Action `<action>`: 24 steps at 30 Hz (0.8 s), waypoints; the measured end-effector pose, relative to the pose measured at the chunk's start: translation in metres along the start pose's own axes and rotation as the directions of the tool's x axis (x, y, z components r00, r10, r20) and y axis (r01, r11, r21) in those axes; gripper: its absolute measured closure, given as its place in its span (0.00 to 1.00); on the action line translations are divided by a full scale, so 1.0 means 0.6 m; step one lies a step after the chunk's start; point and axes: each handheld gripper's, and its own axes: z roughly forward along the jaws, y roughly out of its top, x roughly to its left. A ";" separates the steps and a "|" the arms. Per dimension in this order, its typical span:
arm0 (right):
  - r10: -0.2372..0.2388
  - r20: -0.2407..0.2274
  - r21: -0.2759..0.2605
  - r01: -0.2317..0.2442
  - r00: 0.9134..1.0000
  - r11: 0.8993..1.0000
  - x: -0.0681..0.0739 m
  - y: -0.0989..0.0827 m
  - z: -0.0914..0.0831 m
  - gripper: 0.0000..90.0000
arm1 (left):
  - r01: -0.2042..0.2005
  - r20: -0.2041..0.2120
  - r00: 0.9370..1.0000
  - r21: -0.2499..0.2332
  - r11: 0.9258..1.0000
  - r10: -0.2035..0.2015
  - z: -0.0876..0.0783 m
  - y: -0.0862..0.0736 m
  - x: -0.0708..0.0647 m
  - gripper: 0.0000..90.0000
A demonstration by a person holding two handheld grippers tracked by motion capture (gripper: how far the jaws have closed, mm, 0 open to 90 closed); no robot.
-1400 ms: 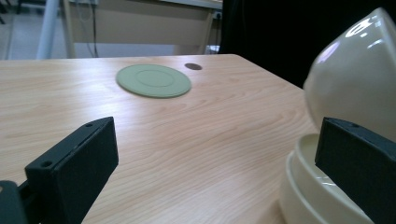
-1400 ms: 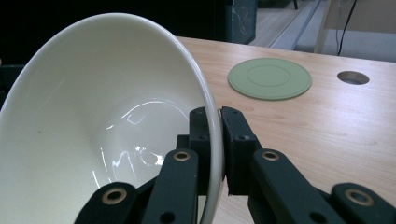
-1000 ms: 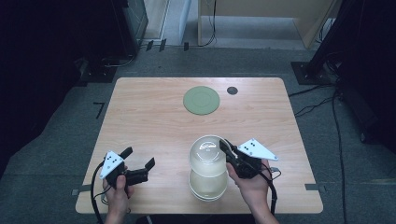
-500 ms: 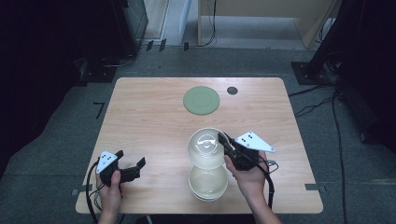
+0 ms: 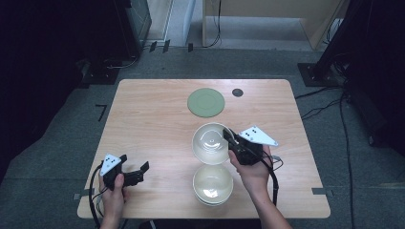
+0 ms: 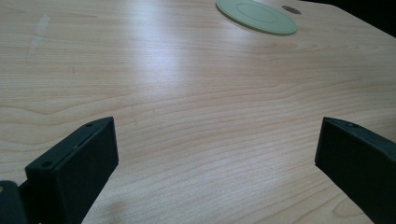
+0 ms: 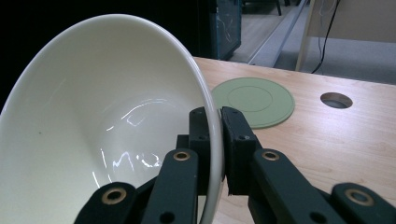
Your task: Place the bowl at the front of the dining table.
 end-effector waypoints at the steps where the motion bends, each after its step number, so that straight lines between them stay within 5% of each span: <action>1: 0.001 0.002 0.001 -0.001 1.000 1.000 -0.001 0.001 0.002 0.94 | 0.004 0.002 1.000 0.000 1.000 -0.004 0.000 0.000 0.000 0.00; 24: 0.007 0.055 0.005 -0.007 0.998 1.000 -0.036 0.025 0.084 0.94 | 0.013 0.018 1.000 0.003 1.000 -0.013 0.003 -0.001 0.002 0.00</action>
